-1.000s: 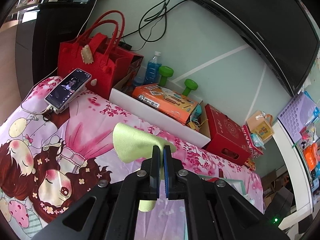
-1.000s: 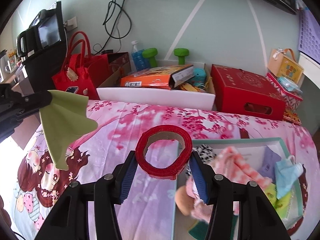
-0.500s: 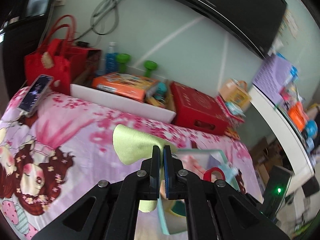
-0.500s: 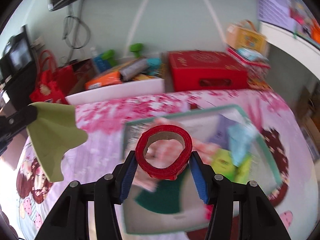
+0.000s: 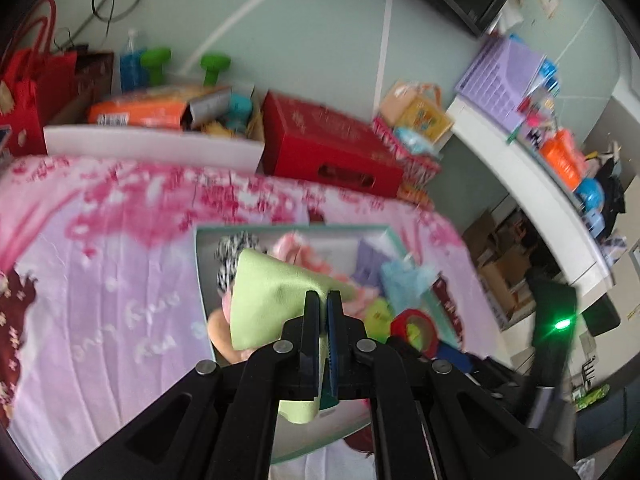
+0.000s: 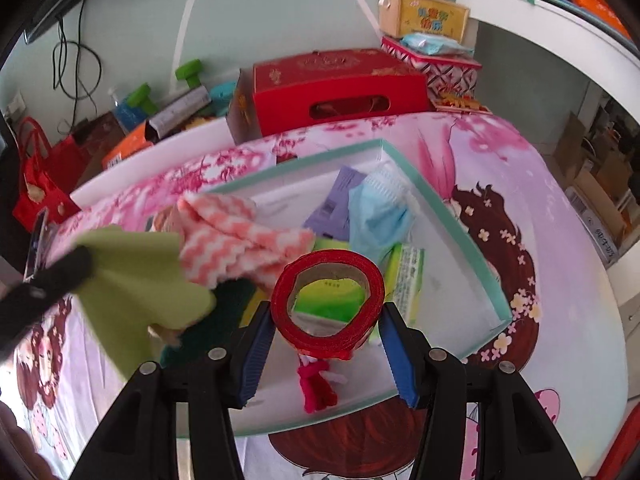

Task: Organize soft objects
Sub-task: 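Carry the green cloth and red ring over the white tray with both tools, then open both tools to drop the green cloth and red ring into the tray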

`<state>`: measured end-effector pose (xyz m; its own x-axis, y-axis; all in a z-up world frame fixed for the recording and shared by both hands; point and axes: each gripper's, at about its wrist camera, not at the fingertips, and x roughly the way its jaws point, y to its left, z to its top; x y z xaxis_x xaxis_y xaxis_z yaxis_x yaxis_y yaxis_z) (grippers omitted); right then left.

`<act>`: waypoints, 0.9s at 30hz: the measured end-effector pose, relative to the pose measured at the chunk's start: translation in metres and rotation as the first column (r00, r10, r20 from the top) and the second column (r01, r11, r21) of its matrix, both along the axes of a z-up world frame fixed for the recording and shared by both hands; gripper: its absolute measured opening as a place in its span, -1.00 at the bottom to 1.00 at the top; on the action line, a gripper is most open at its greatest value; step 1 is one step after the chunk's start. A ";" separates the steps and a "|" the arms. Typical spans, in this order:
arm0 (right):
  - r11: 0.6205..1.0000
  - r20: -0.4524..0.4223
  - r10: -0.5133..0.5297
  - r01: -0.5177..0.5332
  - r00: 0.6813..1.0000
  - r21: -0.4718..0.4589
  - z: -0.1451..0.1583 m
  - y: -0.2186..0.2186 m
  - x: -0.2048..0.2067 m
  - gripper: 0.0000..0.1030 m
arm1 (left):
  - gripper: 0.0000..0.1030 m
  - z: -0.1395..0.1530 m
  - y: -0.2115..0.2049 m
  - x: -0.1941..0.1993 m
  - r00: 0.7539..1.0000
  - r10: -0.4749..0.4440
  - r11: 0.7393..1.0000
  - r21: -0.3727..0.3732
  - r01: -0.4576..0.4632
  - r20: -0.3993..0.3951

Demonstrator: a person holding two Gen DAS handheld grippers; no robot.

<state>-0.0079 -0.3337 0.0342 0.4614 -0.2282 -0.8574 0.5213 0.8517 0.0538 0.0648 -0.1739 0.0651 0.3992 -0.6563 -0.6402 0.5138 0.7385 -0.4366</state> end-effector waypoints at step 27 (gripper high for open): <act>0.998 -0.094 0.058 -0.057 0.994 0.015 -0.017 0.013 0.007 0.56 | 0.02 -0.044 0.008 -0.002 0.984 0.059 0.986 0.166 -0.030 -0.170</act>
